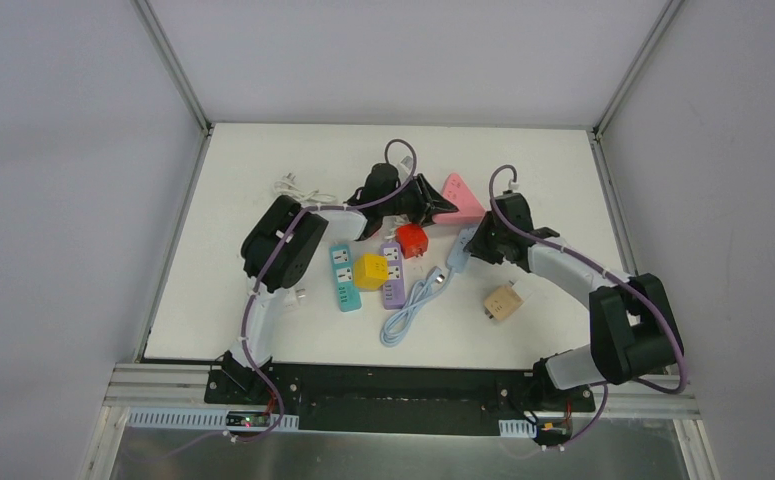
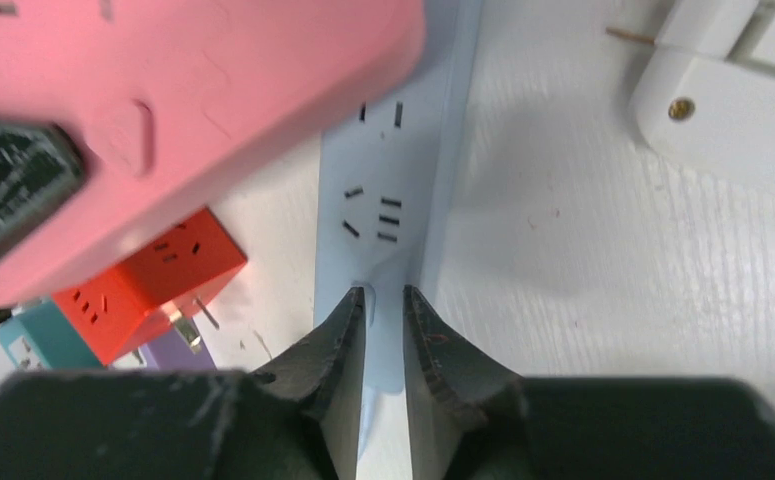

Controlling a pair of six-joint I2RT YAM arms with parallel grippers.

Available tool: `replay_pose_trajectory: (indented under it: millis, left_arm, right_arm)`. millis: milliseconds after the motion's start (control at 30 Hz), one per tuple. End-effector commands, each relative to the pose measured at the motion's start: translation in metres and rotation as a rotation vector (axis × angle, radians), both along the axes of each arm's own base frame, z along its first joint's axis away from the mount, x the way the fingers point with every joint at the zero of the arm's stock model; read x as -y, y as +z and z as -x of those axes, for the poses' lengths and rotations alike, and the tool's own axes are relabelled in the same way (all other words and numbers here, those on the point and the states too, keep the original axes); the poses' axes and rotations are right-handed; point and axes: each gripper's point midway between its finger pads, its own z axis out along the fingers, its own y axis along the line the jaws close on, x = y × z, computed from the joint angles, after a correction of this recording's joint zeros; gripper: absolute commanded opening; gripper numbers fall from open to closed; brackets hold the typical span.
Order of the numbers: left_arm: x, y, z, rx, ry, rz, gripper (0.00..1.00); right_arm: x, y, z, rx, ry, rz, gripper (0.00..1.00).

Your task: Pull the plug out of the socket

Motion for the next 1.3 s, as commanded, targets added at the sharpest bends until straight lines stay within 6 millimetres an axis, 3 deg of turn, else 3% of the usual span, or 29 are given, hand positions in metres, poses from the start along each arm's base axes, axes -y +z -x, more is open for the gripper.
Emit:
replay_pose_trajectory:
  millis: [0, 167, 333, 467, 500, 567, 700, 800, 900, 1133, 1267]
  left_arm:
    - [-0.011, 0.065, -0.006, 0.142, 0.013, 0.056, 0.00]
    - [-0.029, 0.074, -0.009, 0.152, 0.040, 0.049, 0.00]
    - [-0.067, 0.078, -0.016, 0.150, 0.104, 0.028, 0.00]
    - [-0.112, 0.077, -0.024, 0.152, 0.182, 0.013, 0.00]
    - [-0.137, 0.080, -0.026, 0.164, 0.218, 0.013, 0.00]
    - [-0.162, 0.077, -0.025, 0.159, 0.247, 0.002, 0.00]
    - [-0.212, 0.057, -0.027, 0.112, 0.340, -0.047, 0.00]
    - [-0.235, 0.033, -0.030, 0.047, 0.392, -0.117, 0.00]
    - [-0.244, 0.019, -0.041, 0.011, 0.429, -0.177, 0.00]
    - [-0.239, 0.014, -0.085, 0.014, 0.440, -0.206, 0.00]
    - [-0.229, -0.001, -0.096, -0.025, 0.404, -0.235, 0.17]
  right_arm:
    - [-0.004, 0.053, -0.010, 0.065, 0.035, -0.093, 0.30]
    - [0.003, 0.084, -0.012, 0.115, 0.040, -0.155, 0.41]
    - [0.006, 0.093, -0.002, 0.125, 0.038, -0.203, 0.49]
    - [0.007, 0.087, 0.006, 0.107, 0.035, -0.218, 0.51]
    - [0.008, 0.083, 0.010, 0.093, 0.036, -0.226, 0.51]
    - [0.007, 0.082, 0.012, 0.086, 0.039, -0.234, 0.51]
    - [0.006, 0.080, 0.014, 0.078, 0.043, -0.243, 0.51]
    - [0.004, 0.080, 0.015, 0.074, 0.043, -0.253, 0.51]
    - [0.003, 0.081, 0.015, 0.074, 0.046, -0.261, 0.51]
    - [0.006, 0.081, 0.017, 0.076, 0.037, -0.254, 0.52]
    - [0.007, 0.082, 0.017, 0.078, 0.033, -0.247, 0.52]
